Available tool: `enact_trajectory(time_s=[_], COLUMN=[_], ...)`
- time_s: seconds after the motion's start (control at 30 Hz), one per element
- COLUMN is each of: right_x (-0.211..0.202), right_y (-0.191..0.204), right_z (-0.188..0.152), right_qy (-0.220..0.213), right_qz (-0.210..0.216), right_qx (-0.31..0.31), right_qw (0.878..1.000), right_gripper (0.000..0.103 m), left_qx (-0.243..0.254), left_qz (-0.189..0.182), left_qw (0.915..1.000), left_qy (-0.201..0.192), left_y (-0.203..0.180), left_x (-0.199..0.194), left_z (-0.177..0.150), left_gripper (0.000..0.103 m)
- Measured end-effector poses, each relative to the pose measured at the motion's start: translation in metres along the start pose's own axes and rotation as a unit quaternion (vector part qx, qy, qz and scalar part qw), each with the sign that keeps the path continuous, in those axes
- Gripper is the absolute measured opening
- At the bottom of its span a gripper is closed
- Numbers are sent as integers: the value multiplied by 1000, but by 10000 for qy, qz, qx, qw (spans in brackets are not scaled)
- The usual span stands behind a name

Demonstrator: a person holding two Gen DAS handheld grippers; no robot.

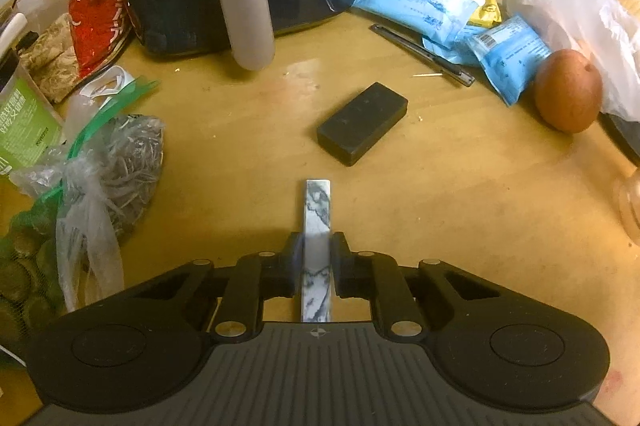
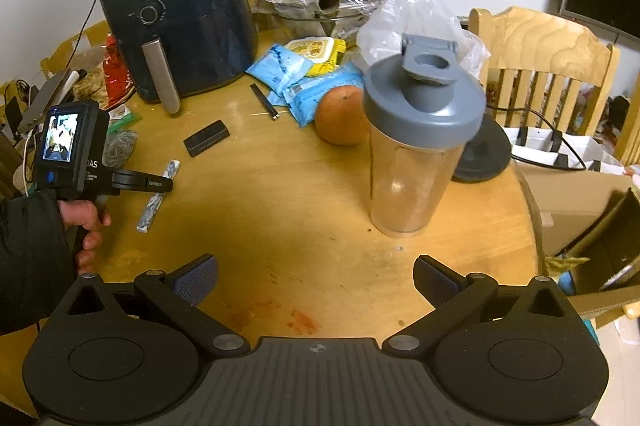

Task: Organize objects
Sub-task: 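Reach down and grasp the marble-patterned strip with the left tool, then lift the marble strip with the left tool while the right tool reaches toward the black block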

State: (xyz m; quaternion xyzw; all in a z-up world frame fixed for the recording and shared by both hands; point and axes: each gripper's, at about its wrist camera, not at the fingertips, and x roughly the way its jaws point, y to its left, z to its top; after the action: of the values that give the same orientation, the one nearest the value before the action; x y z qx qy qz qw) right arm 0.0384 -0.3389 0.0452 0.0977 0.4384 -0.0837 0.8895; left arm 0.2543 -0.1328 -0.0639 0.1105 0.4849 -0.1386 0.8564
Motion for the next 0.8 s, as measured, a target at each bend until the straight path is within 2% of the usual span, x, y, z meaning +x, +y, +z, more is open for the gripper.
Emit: enact_trajectory(time_s=[0.17,0.4,0.8], right_x=[2,2,12], right_y=[8,12,21], right_z=[4,9,17], right_qy=[-10,-42,12], right_qz=[81,183,496], right_qx=[-119,-173,-406], right_qw=[9999,9997,9979], right_gripper=[103,103,103], left_qx=[6,-250,-642], left_qz=[-55,-162,-440], left_qw=[10000,9993,9968], left_qy=[77,222,-196], left_y=[5,20,41], left_x=[-2,-9,-67], left_z=[-3,-8,-10], left_gripper=[16,15,15])
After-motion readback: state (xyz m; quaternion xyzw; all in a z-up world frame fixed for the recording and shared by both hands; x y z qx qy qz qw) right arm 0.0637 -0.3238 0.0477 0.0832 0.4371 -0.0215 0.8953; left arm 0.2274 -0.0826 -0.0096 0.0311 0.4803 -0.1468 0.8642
